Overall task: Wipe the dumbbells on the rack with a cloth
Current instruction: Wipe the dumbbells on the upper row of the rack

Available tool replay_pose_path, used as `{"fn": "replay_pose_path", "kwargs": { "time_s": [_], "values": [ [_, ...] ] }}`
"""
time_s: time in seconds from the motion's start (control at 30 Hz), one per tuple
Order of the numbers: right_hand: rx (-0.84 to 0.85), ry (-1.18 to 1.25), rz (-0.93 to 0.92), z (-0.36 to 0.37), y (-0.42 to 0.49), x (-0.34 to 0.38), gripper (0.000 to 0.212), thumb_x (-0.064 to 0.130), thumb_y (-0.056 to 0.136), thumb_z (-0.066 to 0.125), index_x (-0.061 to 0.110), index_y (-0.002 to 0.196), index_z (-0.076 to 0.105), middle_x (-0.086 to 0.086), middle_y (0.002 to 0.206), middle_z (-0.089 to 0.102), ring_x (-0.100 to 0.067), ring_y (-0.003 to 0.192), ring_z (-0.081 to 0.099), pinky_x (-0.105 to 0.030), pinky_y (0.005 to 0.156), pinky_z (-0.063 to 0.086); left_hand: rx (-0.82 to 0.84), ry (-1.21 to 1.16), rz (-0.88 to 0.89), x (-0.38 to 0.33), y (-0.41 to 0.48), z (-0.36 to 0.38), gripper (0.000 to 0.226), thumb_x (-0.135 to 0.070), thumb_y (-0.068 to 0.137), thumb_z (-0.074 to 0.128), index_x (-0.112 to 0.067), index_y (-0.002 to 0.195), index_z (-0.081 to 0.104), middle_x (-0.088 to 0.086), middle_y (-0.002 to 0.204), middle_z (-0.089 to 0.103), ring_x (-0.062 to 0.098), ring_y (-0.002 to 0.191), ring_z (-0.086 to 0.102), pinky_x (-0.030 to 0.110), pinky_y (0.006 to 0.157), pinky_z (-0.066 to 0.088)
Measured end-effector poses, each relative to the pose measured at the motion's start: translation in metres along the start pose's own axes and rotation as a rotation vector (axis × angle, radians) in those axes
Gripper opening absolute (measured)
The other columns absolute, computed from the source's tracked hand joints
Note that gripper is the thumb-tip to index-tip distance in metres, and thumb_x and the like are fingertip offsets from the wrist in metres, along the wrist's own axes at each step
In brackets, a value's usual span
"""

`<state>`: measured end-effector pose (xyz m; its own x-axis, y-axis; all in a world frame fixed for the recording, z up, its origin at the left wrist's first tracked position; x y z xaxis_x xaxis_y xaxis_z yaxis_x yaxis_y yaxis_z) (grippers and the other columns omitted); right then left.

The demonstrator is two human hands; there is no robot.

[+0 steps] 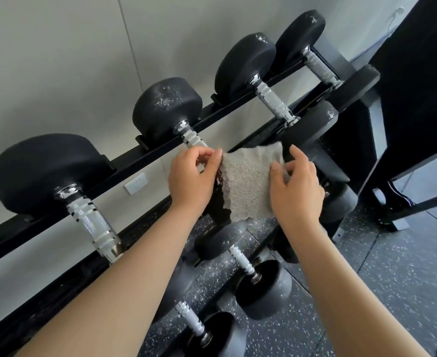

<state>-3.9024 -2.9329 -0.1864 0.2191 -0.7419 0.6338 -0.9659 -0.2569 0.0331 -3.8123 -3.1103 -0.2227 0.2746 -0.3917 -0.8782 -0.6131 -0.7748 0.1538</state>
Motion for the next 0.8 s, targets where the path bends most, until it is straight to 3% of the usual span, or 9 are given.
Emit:
{"fn": "replay_pose_path", "kwargs": {
  "time_s": [0.13,0.2,0.27,0.33,0.43,0.5,0.63,0.73,0.8],
  "values": [
    [0.031,-0.039,-0.094,0.030,-0.017,0.026,0.052,0.038,0.104,0.036,0.026,0.154,0.028,-0.005,0.161,0.024,-0.022,0.148,0.019,-0.041,0.116,0.014,-0.112,0.254,0.142,-0.003,0.011,0.002,0.030,-0.041,0.095,0.051,-0.022,0.113,0.065,0.001,0.132,0.053,0.018,0.129,0.037,0.036,0.098,0.030],
    [-0.023,-0.083,-0.181,0.047,-0.030,0.040,0.052,0.049,0.099,0.042,0.027,0.146,0.043,-0.007,0.158,0.033,-0.026,0.148,0.024,-0.045,0.117,0.014,-0.003,0.307,0.191,-0.004,0.020,0.013,0.045,-0.038,0.098,0.035,-0.017,0.131,0.056,0.002,0.149,0.040,0.019,0.146,0.016,0.044,0.115,0.013],
    [-0.148,-0.098,-0.218,0.051,-0.033,0.043,0.054,0.056,0.090,0.048,0.025,0.133,0.059,-0.008,0.148,0.048,-0.029,0.142,0.037,-0.049,0.113,0.022,0.108,0.398,0.205,-0.002,0.031,0.023,0.052,-0.037,0.099,0.022,-0.015,0.139,0.047,0.001,0.154,0.033,0.016,0.148,0.002,0.046,0.118,0.000],
    [-0.177,-0.090,-0.222,0.052,-0.030,0.039,0.057,0.058,0.084,0.050,0.025,0.130,0.061,-0.006,0.146,0.051,-0.030,0.140,0.040,-0.050,0.111,0.026,0.178,0.495,0.237,0.002,0.038,0.027,0.046,-0.036,0.102,0.023,-0.017,0.137,0.049,0.000,0.152,0.032,0.015,0.148,-0.003,0.050,0.117,-0.003],
    [-0.162,-0.065,-0.263,0.052,-0.028,0.036,0.054,0.056,0.083,0.050,0.027,0.126,0.065,-0.006,0.143,0.054,-0.030,0.137,0.042,-0.047,0.110,0.027,0.240,0.508,0.281,0.007,0.039,0.027,0.037,-0.035,0.103,0.027,-0.018,0.114,0.058,0.004,0.148,0.033,0.017,0.147,-0.003,0.054,0.115,-0.002],
    [-0.167,-0.017,-0.285,0.051,-0.024,0.035,0.047,0.053,0.084,0.049,0.027,0.116,0.071,-0.005,0.136,0.059,-0.029,0.133,0.047,-0.042,0.108,0.027,0.261,0.500,0.330,0.008,0.037,0.025,0.043,-0.039,0.100,0.022,-0.015,0.103,0.058,0.006,0.143,0.037,0.020,0.147,0.000,0.056,0.114,0.001],
    [-0.052,0.077,-0.252,0.048,-0.011,0.032,0.036,0.049,0.090,0.049,0.031,0.109,0.074,0.007,0.130,0.062,-0.017,0.128,0.049,-0.037,0.108,0.032,0.300,0.498,0.372,0.010,0.037,0.025,0.050,-0.044,0.096,0.013,-0.015,0.101,0.054,0.006,0.139,0.037,0.021,0.146,0.000,0.059,0.113,0.001],
    [0.062,0.198,-0.157,0.042,0.001,0.029,0.019,0.034,0.095,0.058,0.031,0.103,0.075,0.017,0.110,0.067,-0.002,0.108,0.057,-0.023,0.090,0.040,0.324,0.477,0.358,0.009,0.036,0.024,0.045,-0.044,0.099,0.016,-0.017,0.104,0.052,0.005,0.142,0.032,0.019,0.146,-0.005,0.057,0.113,-0.005],
    [0.179,0.334,0.010,0.043,0.012,0.024,0.018,0.032,0.095,0.057,0.029,0.097,0.075,0.014,0.075,0.069,-0.002,0.070,0.063,-0.023,0.066,0.048,0.371,0.484,0.335,0.010,0.036,0.024,0.034,-0.041,0.102,0.025,-0.019,0.106,0.050,0.003,0.146,0.025,0.016,0.145,-0.012,0.055,0.113,-0.009]
  ]
}}
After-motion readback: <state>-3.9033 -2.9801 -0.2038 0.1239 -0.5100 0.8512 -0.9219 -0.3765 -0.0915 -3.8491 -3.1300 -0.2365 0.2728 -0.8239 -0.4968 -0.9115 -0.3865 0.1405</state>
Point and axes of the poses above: each hand's wrist, its own y-axis towards the middle knuckle, its own z-axis out of the palm, x = y × z, the point moved 6 cm from there along y, towards the middle knuckle
